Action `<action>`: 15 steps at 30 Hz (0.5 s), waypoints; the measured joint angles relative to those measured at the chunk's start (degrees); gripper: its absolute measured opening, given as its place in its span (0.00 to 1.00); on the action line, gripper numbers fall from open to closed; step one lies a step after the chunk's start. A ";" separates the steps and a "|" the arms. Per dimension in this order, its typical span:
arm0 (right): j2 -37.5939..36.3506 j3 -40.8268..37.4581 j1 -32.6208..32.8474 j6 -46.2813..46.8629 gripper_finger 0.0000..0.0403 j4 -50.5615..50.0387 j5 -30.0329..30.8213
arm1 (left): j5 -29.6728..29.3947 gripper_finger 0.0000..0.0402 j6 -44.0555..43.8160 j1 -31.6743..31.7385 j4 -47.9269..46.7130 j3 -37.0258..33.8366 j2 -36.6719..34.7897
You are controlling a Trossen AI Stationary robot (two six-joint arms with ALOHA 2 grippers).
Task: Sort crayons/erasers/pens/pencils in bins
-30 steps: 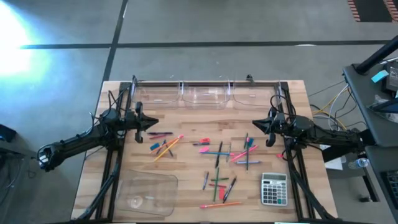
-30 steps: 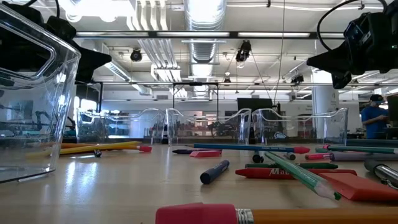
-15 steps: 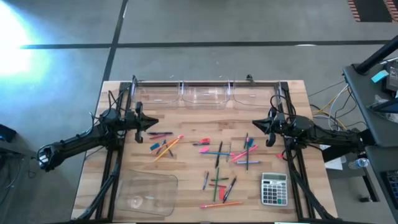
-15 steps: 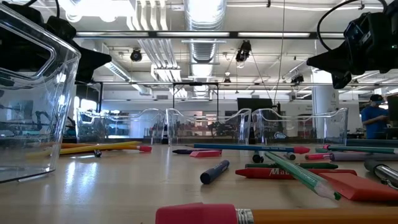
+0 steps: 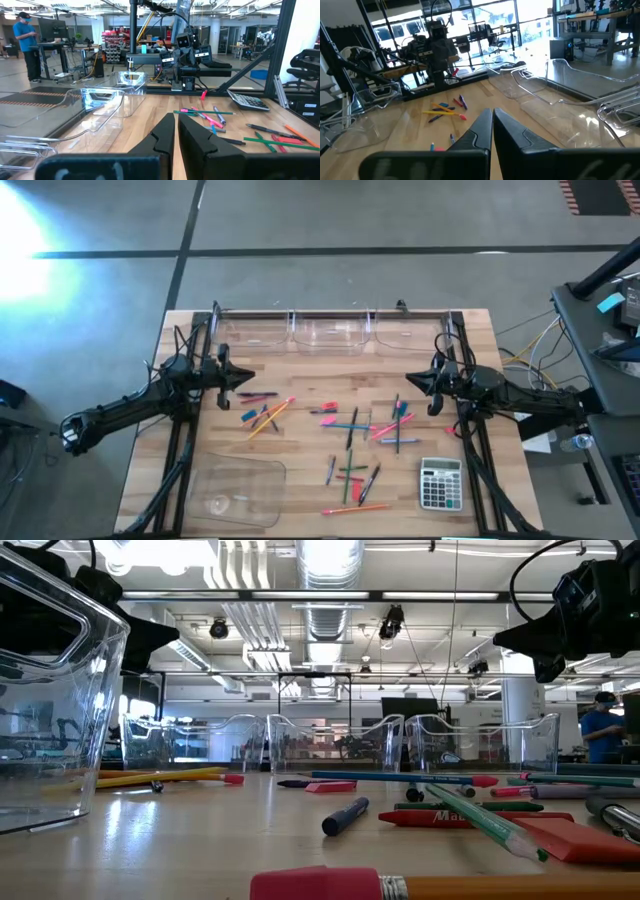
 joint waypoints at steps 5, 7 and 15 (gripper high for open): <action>0.00 0.00 0.00 1.75 0.02 0.31 0.03 | 0.00 0.03 0.00 -0.02 0.01 0.00 0.00; 0.00 0.00 -0.07 1.04 0.02 2.08 0.08 | 0.02 0.03 0.00 -0.02 0.01 0.00 0.00; 0.00 0.00 -0.07 -0.94 0.02 10.83 0.07 | 0.00 0.03 0.00 -0.02 0.01 0.00 0.00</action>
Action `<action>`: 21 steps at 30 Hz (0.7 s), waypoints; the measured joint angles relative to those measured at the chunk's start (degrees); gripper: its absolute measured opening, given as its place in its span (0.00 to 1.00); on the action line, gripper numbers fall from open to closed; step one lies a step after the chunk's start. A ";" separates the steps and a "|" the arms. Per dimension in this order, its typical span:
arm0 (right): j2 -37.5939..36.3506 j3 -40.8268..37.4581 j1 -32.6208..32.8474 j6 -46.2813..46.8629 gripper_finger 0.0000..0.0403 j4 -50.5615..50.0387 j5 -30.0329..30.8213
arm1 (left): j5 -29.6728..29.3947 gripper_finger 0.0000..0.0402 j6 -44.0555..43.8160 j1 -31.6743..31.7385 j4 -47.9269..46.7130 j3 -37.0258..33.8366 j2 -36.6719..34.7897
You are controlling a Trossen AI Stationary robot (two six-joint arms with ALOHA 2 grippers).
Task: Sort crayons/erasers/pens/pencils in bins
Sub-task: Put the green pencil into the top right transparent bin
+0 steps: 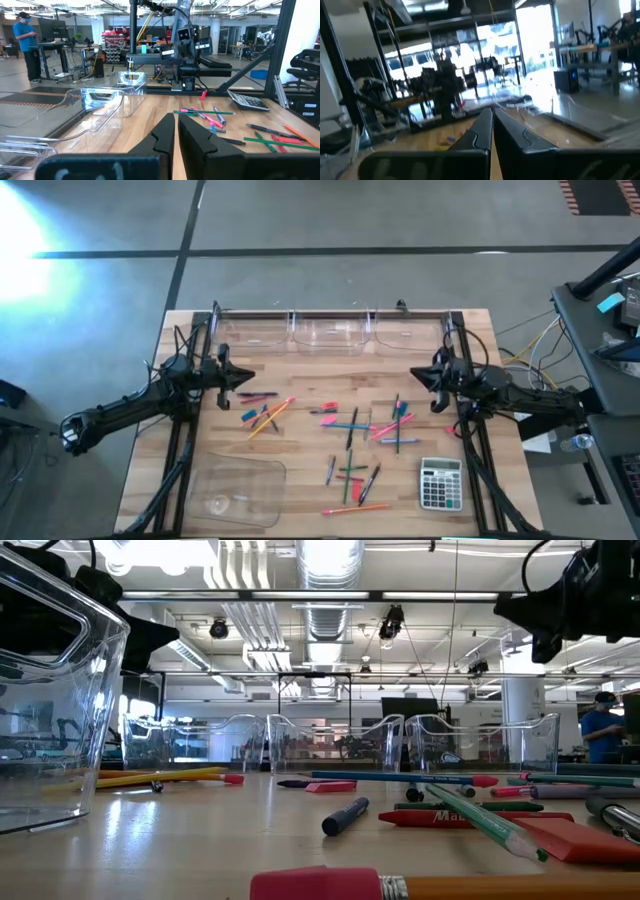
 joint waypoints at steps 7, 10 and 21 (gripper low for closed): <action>0.14 0.00 -0.02 -1.77 0.02 -0.53 0.64 | 0.00 0.03 0.00 0.02 0.00 0.00 0.00; 0.73 0.00 -0.02 -3.46 0.02 -0.74 2.18 | 0.00 0.03 0.00 0.02 0.00 0.00 0.00; 4.31 1.50 -0.02 -4.53 0.02 -2.16 4.66 | 0.02 0.03 0.00 0.00 0.00 0.00 0.00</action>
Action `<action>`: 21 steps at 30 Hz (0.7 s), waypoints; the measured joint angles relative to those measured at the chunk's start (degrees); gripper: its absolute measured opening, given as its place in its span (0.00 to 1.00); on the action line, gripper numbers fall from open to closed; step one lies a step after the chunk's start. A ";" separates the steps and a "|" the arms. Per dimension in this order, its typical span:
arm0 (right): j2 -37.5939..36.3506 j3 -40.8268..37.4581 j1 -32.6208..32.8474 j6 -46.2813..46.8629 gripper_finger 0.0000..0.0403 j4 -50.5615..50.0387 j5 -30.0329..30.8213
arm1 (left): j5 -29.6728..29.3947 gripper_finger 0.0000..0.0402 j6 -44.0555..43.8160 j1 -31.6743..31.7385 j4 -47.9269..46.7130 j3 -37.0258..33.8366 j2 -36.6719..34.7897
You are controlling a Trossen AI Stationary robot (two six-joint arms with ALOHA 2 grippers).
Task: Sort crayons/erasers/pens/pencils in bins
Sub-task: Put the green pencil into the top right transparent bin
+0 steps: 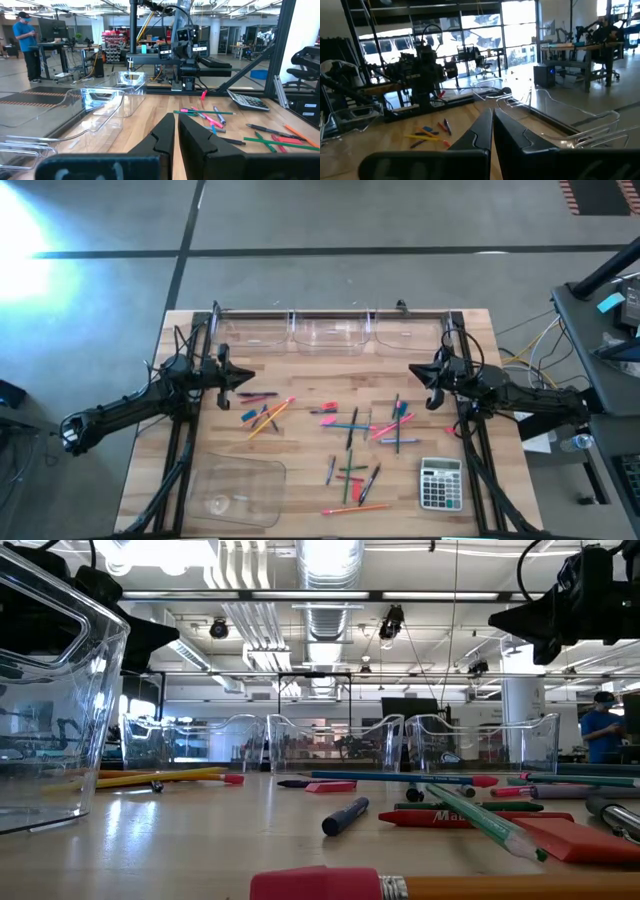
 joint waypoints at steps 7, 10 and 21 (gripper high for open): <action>6.63 7.92 0.00 1.82 0.07 -16.15 -0.01 | -0.01 0.03 0.00 0.00 0.00 0.00 0.00; 9.80 10.67 0.02 2.56 0.08 -17.27 -0.26 | -0.02 0.03 0.00 0.00 0.00 0.00 0.00; 20.20 22.88 2.77 12.21 0.10 -23.71 -0.42 | -0.02 0.03 0.00 0.00 0.00 0.00 0.00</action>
